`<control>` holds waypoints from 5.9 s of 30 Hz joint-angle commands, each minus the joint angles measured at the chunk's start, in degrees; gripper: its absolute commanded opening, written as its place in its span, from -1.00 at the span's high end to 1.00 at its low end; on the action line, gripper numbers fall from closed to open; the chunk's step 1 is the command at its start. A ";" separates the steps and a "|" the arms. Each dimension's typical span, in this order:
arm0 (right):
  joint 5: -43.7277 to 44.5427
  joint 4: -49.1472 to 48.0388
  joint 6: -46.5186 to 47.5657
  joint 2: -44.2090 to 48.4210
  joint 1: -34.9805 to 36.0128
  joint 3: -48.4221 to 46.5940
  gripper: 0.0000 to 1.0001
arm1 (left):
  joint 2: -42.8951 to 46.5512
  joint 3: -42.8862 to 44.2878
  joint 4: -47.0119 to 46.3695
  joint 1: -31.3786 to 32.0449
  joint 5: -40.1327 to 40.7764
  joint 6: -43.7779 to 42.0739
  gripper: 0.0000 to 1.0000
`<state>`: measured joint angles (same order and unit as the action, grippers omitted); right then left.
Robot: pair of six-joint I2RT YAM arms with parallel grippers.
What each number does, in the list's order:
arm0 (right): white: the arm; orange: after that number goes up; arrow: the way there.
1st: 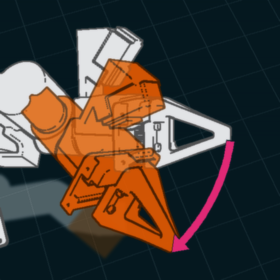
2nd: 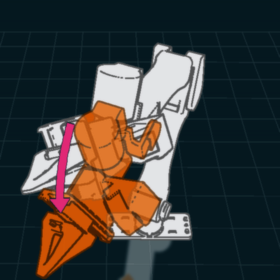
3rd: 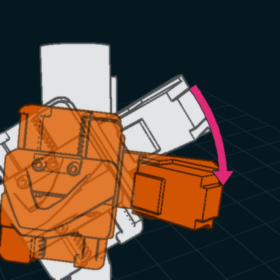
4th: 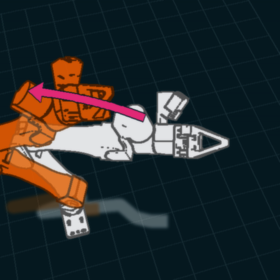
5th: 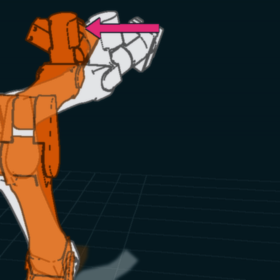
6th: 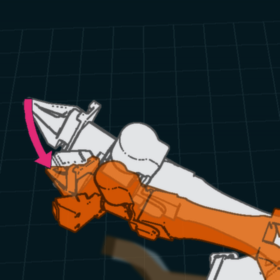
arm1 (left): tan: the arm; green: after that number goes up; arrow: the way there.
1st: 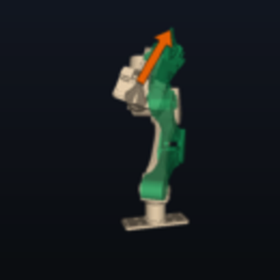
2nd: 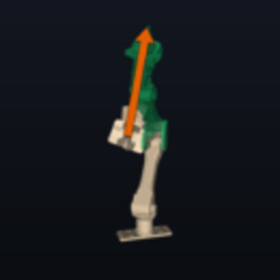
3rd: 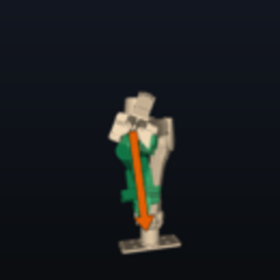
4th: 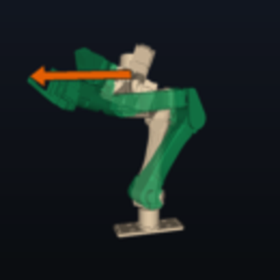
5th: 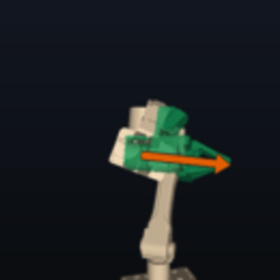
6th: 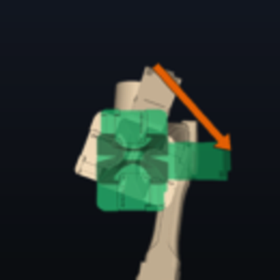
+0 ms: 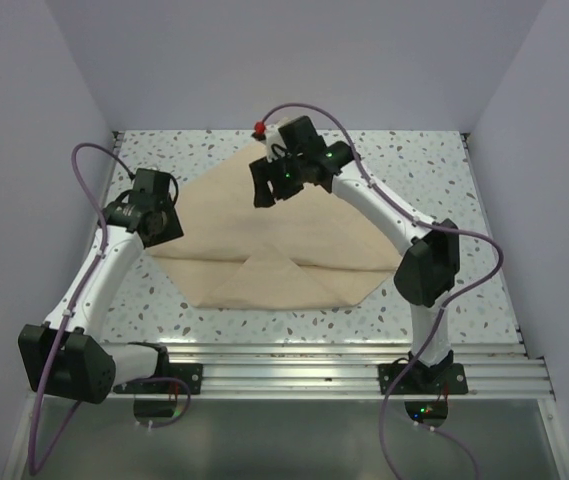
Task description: Prepare the surgical pack
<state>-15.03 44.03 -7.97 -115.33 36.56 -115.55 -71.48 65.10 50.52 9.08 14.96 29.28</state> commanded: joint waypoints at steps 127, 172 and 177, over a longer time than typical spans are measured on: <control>7.75 -6.93 -22.79 15.07 -35.55 23.22 -0.44 | -18.16 11.28 -9.47 -0.91 -8.63 -1.42 -0.13; -5.90 -21.44 -17.61 7.93 -57.65 53.85 -0.26 | -26.78 13.38 -23.54 15.44 -34.66 -0.98 0.43; -5.10 -22.76 -16.91 4.42 -57.82 53.85 -0.23 | -26.95 15.93 -21.00 15.27 -31.67 -2.12 0.40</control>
<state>-25.17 24.51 -26.55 -105.43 -21.04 -62.89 -99.24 77.28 27.90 24.43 -19.03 29.06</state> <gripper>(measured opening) 0.621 0.293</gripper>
